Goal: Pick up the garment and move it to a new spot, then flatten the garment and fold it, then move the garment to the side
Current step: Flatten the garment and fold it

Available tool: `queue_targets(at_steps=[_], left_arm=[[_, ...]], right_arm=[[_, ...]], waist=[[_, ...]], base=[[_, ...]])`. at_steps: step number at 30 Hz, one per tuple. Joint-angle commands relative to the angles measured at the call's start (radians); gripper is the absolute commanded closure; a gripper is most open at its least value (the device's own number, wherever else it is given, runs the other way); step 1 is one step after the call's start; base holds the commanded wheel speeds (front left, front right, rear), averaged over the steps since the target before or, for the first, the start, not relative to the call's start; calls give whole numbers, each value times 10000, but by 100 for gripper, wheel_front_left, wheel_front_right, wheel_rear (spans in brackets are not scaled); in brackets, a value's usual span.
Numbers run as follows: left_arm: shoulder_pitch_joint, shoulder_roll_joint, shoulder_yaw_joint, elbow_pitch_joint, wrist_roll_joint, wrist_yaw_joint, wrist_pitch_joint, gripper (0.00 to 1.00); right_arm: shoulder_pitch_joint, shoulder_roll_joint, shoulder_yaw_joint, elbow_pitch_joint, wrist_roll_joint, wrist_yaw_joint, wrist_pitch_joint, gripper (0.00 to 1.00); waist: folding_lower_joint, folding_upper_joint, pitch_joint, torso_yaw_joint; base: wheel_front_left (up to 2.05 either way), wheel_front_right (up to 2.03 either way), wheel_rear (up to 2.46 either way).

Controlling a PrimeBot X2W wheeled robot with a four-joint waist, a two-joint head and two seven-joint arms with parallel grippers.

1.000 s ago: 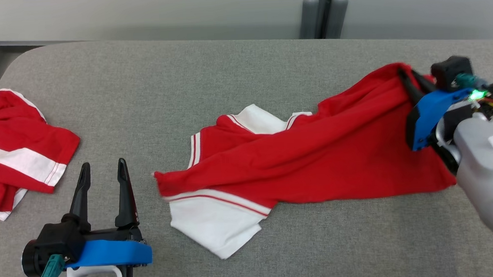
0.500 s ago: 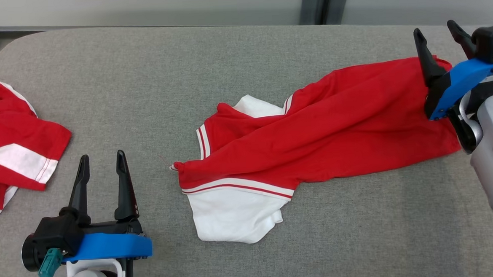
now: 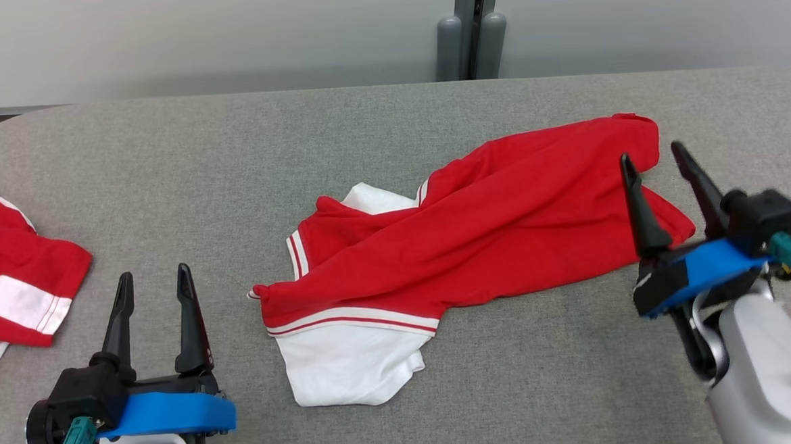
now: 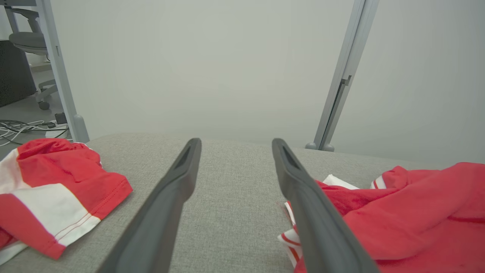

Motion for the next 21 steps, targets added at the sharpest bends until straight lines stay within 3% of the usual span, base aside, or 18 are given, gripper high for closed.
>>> queue_targets(at_steps=[1, 11, 21], left_arm=[[77, -7, 35, 5, 76, -38, -26, 0], [405, -5, 97, 98, 154, -64, -24, 0], [792, -4, 236, 398, 507, -33, -24, 0]], right_arm=[[573, 205, -102, -347, -71, 1, -31, 0], [3399, 1176, -799, -2308, -610, 1, -33, 0], [4183, 1372, -1091, -2590, -777, 1, -33, 0]], waist=[[2, 0, -86, -72], [2, 0, -427, -221], [2, 0, -794, -494]], base=[[0, 0, 0], [0, 0, 0], [0, 0, 0]])
